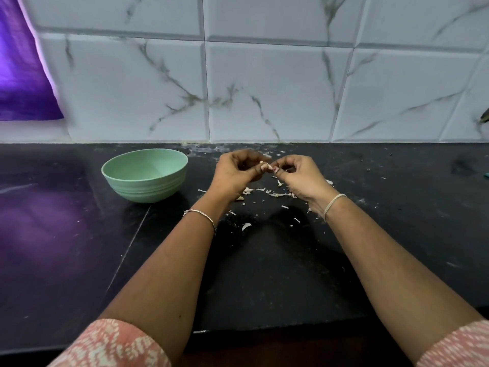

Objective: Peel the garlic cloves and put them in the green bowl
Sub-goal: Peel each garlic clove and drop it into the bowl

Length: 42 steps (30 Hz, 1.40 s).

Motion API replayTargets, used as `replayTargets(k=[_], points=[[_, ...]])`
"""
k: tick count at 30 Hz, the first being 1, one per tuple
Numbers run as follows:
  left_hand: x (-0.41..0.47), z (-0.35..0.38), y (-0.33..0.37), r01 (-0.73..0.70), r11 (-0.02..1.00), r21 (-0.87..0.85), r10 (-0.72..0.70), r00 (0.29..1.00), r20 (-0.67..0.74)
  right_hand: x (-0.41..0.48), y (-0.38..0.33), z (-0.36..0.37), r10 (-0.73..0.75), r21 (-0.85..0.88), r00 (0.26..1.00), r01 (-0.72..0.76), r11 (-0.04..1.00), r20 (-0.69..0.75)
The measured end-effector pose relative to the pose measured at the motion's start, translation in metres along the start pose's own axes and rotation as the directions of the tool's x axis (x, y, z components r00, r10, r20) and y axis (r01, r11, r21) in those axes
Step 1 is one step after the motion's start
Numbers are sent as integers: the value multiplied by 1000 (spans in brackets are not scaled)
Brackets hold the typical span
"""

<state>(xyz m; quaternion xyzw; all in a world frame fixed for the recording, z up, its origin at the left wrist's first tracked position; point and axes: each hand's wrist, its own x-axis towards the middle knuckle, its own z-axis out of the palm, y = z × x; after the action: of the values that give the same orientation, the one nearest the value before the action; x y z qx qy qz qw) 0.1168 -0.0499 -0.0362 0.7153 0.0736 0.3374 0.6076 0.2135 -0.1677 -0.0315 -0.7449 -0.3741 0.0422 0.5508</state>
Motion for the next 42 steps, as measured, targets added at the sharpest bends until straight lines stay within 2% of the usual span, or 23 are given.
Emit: replayTargets(k=[3,6,10,12,16,22,26,35,42], points=[[1,-2,0,19,998,-56,-20,1000,-17,1,1,-4,-64,-90,998,66,994,23],[3,-2,-1,47,998,-33,-48,998,-43,3,0,-7,-181,-223,978,155,962,-106],[5,3,-1,84,996,-29,-85,996,-25,2,-5,-4,-265,-234,952,226,946,-151],[5,3,0,82,995,-50,-84,996,-34,1,-6,-2,-244,-188,956,213,959,-164],[4,1,1,81,991,-107,-87,995,-49,1,-6,1,-175,-36,981,173,984,-83],[3,4,2,95,981,-168,-98,995,-7,0,-5,1,-151,-78,977,140,987,-149],[2,6,2,82,986,-145,-81,997,13,-1,-6,1,-146,-106,973,128,986,-180],[-1,7,3,45,991,-125,-53,997,-63,-3,-9,3,-160,-116,966,138,984,-203],[0,9,-1,92,984,-155,-103,993,-66,-3,-10,1,-184,-96,953,166,981,-239]])
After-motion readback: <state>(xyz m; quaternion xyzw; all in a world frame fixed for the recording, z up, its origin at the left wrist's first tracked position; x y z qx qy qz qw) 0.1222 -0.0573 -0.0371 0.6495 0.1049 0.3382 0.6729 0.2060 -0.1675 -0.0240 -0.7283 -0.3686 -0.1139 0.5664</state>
